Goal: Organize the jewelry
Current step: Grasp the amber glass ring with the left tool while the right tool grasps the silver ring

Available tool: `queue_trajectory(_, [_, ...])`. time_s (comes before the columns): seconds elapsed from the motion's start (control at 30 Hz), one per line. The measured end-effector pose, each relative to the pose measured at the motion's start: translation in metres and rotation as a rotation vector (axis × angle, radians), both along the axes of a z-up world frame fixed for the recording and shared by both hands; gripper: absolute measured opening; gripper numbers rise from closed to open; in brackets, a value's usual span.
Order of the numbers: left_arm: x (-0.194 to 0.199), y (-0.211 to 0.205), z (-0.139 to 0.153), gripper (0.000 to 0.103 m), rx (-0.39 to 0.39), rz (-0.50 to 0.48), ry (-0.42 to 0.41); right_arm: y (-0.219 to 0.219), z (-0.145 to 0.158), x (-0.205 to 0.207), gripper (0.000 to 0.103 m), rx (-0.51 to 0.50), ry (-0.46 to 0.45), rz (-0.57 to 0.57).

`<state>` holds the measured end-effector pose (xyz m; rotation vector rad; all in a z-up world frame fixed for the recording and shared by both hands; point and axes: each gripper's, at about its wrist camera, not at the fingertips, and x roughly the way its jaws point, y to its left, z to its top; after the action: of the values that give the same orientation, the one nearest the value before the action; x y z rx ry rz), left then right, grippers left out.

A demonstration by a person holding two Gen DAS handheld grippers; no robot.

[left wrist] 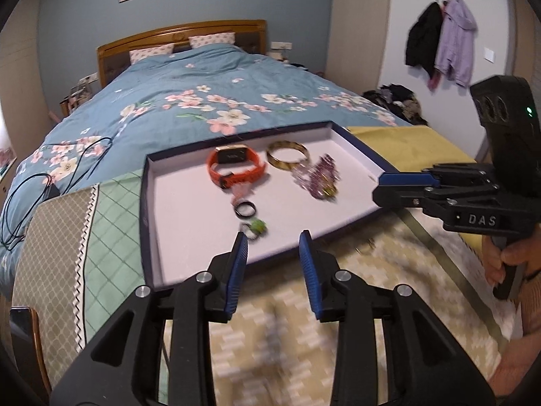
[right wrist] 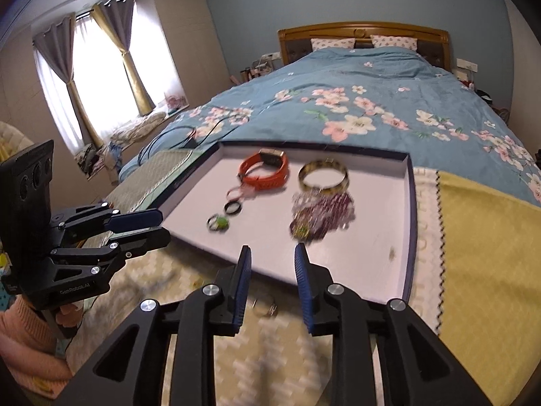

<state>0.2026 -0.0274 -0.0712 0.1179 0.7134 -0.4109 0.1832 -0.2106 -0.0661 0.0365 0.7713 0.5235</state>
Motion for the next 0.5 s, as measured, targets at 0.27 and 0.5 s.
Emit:
queue_trajectory(0.27, [-0.015,-0.011,-0.017,0.035,0.015,-0.045,0.049,0.010,-0.031,-0.009,0.024,-0.035,0.095,0.022])
queue_trajectory(0.5, [0.001,-0.020,-0.028,0.035,0.024,-0.038,0.102,0.011,-0.037,-0.006,0.024,-0.028,0.116,0.015])
